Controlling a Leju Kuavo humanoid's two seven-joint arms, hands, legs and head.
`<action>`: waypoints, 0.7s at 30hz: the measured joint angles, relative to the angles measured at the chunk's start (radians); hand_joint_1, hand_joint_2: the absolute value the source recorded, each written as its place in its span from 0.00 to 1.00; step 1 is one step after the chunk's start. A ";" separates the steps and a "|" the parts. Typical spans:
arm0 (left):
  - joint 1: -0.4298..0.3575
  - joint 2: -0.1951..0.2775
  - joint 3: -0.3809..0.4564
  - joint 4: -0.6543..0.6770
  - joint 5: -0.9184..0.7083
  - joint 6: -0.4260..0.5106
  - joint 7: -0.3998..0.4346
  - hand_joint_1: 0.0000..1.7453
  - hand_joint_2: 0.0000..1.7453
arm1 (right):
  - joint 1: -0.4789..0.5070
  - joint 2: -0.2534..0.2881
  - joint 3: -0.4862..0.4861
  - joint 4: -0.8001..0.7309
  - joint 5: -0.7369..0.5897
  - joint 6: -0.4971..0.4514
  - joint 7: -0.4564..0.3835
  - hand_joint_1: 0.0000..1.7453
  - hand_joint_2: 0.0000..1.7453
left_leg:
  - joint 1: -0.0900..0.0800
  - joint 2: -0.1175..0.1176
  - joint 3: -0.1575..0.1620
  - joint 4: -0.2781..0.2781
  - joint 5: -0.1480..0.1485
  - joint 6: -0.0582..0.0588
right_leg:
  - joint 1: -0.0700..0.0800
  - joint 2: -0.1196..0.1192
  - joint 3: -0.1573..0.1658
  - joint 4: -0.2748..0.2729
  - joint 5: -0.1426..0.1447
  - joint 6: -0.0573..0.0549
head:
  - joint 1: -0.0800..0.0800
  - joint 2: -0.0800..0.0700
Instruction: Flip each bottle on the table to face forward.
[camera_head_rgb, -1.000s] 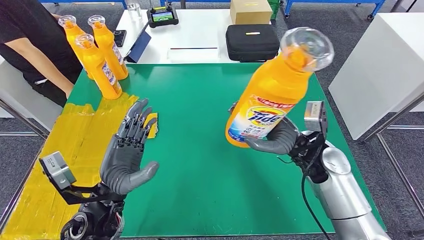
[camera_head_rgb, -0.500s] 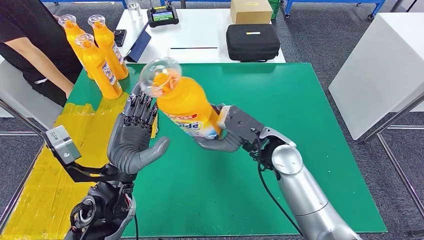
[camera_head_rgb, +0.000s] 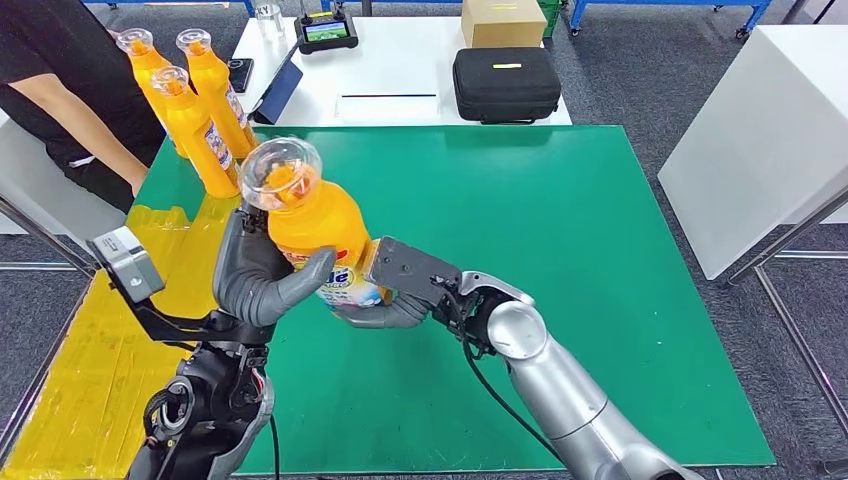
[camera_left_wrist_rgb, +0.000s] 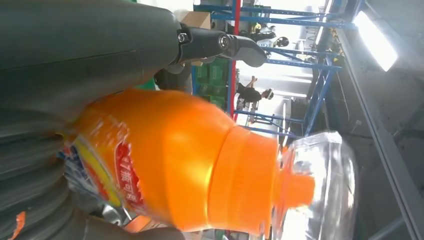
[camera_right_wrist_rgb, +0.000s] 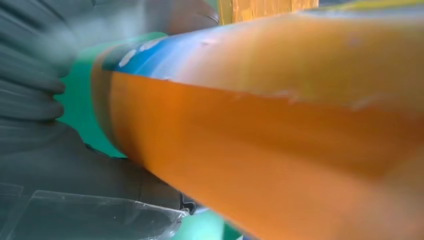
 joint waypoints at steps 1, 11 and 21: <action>-0.002 0.000 -0.001 0.001 -0.002 0.002 0.002 0.00 1.00 | -0.002 0.002 0.006 0.001 0.000 0.001 0.003 1.00 1.00 | 0.000 0.000 0.000 0.000 0.000 0.000 | 0.000 0.000 0.000 0.000 0.000 0.000 | 0.000 0.000; -0.010 0.000 -0.003 0.015 -0.044 0.009 0.039 0.00 1.00 | -0.020 0.008 0.037 0.001 0.024 -0.011 0.031 1.00 1.00 | 0.000 0.000 0.000 0.000 0.000 0.000 | 0.000 0.000 -0.001 0.000 0.000 0.000 | 0.000 0.000; -0.059 0.033 -0.008 0.070 -0.146 -0.136 0.144 0.01 1.00 | -0.005 -0.016 0.031 -0.005 0.056 -0.007 0.030 1.00 1.00 | 0.000 0.000 0.000 0.000 0.000 0.000 | 0.000 0.000 0.000 0.000 0.000 0.000 | 0.000 0.000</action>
